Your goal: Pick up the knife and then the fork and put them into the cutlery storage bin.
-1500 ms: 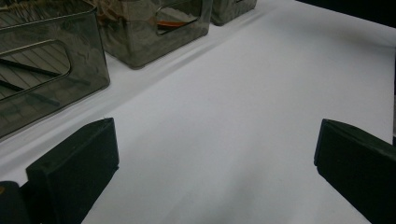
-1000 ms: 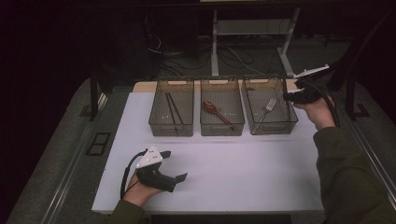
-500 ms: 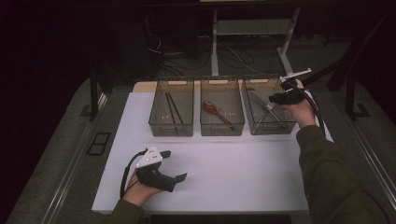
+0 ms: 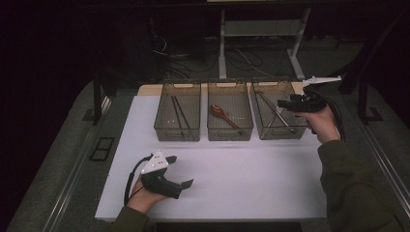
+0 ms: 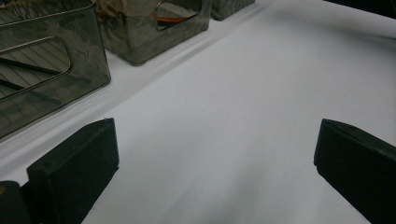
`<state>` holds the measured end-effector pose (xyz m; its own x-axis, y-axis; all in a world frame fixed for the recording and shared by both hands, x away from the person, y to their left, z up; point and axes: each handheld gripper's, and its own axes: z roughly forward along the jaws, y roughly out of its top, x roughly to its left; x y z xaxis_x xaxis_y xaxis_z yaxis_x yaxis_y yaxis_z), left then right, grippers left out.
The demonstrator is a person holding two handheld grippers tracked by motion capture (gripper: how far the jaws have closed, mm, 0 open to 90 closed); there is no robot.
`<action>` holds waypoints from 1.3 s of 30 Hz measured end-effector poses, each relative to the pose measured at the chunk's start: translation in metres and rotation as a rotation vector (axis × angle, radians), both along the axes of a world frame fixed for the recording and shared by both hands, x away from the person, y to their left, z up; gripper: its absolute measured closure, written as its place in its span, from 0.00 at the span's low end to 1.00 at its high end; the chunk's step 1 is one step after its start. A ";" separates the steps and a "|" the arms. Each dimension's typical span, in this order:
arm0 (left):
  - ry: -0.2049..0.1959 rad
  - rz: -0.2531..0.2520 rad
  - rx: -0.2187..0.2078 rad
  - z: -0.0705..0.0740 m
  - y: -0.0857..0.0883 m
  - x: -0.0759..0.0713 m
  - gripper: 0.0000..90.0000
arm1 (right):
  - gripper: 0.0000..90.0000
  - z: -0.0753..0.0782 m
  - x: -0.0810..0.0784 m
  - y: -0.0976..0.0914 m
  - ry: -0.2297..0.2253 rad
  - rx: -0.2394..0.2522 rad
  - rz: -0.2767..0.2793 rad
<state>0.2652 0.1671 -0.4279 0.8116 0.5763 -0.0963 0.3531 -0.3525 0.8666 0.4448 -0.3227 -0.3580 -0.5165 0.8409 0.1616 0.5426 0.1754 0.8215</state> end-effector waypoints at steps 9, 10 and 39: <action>0.005 0.000 0.003 -0.001 0.000 0.000 0.00 | 0.23 0.003 -0.036 -0.004 -0.041 0.039 0.028; 0.004 -0.001 0.004 -0.001 0.000 0.000 0.00 | 0.22 0.002 -0.039 -0.004 -0.050 0.034 0.026; 0.008 -0.006 0.000 -0.002 0.000 0.001 0.00 | 0.15 -0.061 -0.159 0.017 -0.086 0.039 0.111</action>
<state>0.2659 0.1676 -0.4298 0.8141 0.5716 -0.1025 0.3579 -0.3549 0.8637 0.2860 -0.3054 -0.4189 -0.6196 0.7716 0.1441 0.4492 0.1980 0.8712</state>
